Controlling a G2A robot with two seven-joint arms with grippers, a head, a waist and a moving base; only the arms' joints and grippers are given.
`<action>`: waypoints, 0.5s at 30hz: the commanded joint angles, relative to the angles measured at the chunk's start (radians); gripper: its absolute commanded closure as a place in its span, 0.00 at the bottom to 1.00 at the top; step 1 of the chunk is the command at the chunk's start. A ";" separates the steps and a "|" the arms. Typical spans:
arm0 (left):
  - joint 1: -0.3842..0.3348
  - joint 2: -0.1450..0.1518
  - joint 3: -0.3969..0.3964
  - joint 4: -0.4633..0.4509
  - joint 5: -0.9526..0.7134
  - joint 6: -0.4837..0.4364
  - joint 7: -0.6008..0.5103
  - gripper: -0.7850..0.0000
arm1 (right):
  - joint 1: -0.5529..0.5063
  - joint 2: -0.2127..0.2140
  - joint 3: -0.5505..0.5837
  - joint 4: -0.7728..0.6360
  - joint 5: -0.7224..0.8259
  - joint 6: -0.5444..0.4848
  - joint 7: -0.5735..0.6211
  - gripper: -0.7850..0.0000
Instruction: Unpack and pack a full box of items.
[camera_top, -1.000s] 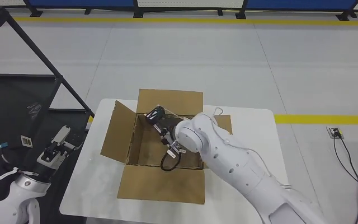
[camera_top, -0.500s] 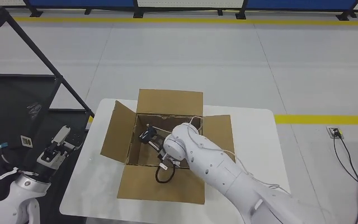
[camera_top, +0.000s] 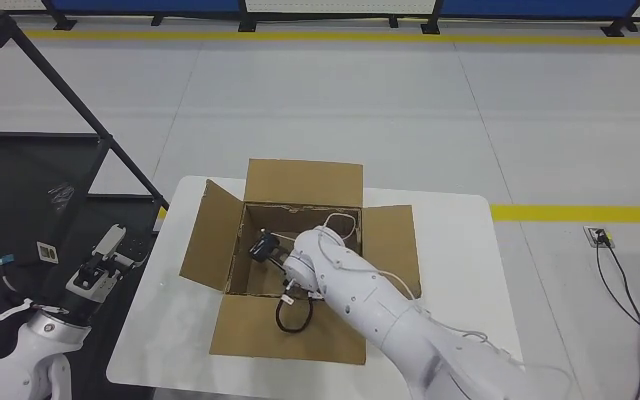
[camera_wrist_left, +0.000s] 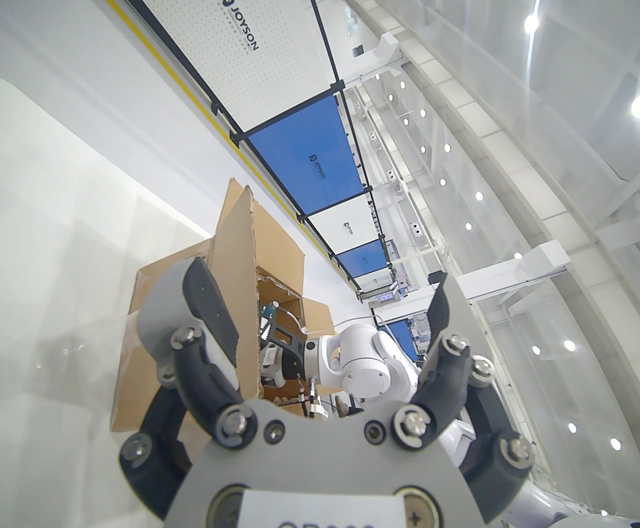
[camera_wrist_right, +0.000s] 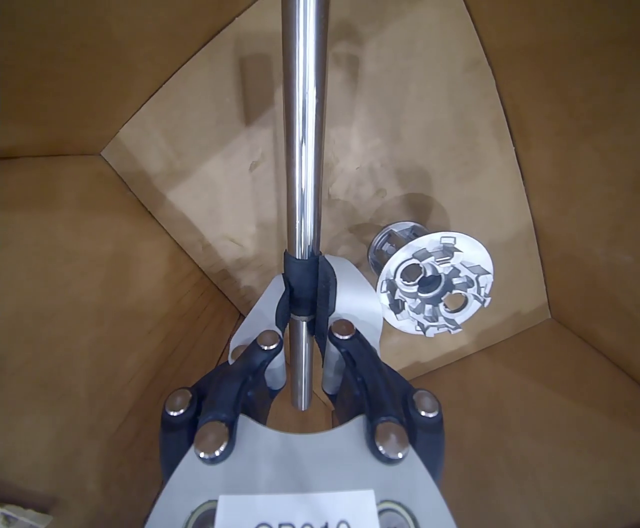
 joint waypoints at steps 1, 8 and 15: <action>0.000 0.000 0.000 0.000 0.000 0.000 0.000 0.00 | 0.005 -0.011 0.002 0.027 0.003 -0.005 -0.008 0.66; 0.000 0.000 0.000 0.000 0.000 0.000 0.000 0.00 | 0.024 -0.040 0.011 0.086 0.006 -0.021 -0.033 0.62; 0.000 0.000 0.000 0.000 0.000 0.000 0.000 0.00 | 0.060 -0.041 0.067 0.072 0.068 -0.062 -0.096 0.60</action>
